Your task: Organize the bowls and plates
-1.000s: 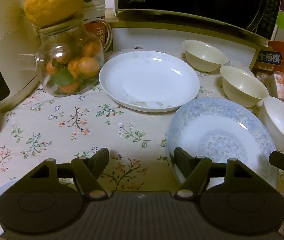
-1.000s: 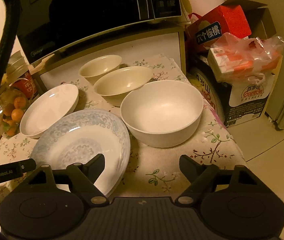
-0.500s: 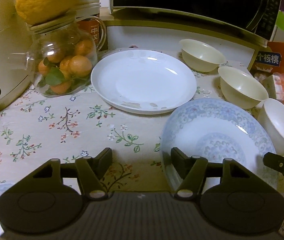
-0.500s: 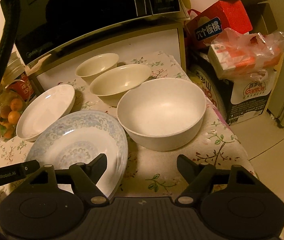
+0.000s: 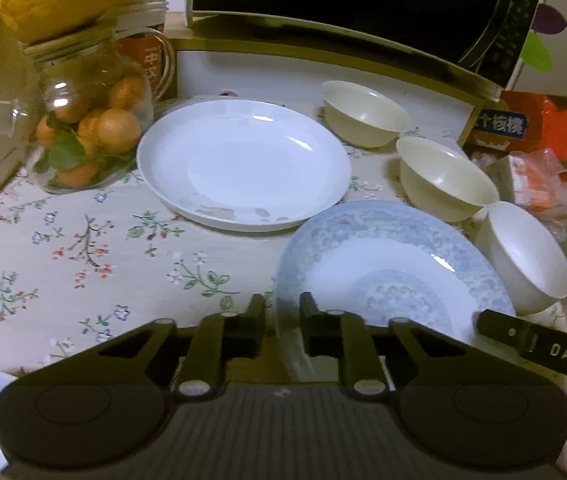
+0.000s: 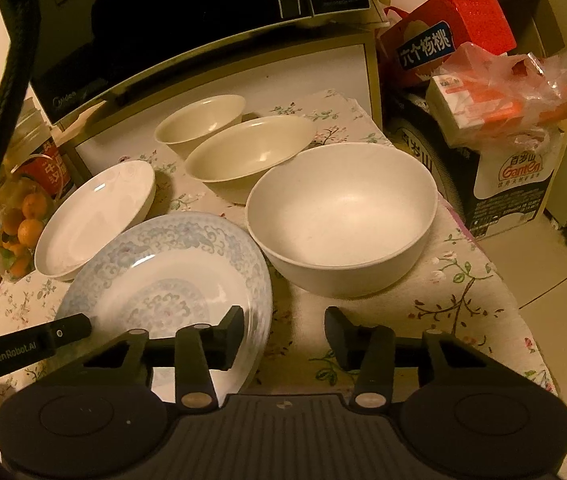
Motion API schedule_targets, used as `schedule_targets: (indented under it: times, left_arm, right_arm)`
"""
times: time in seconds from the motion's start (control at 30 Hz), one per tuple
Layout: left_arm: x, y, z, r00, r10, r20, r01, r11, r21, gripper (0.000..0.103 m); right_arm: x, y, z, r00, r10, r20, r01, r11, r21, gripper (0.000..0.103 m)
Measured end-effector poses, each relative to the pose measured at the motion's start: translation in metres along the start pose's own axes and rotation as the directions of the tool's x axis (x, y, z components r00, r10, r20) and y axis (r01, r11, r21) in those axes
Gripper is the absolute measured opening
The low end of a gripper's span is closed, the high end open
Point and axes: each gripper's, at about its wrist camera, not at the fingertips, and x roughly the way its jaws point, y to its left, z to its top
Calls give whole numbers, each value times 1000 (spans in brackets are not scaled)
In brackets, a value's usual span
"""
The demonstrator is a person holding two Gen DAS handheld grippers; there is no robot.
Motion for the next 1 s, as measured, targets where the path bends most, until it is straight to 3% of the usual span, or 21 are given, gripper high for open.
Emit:
schedule_targets:
  times: [0.23, 0.5, 1.0]
  left_arm:
    - [2, 13, 0, 997, -72, -3, 71, 995, -63, 10]
    - [2, 12, 1, 997, -82, -7, 81, 995, -65, 9]
    - [-5, 15, 1, 996, -85, -24, 83, 993, -84, 8]
  right_arm:
    - [1, -1, 0, 1000, 12, 3, -12, 1000, 9, 35]
    - [1, 3, -1, 998, 62, 1, -62, 998, 3, 8]
    - [-3, -2, -2, 995, 98, 20, -98, 995, 12, 8]
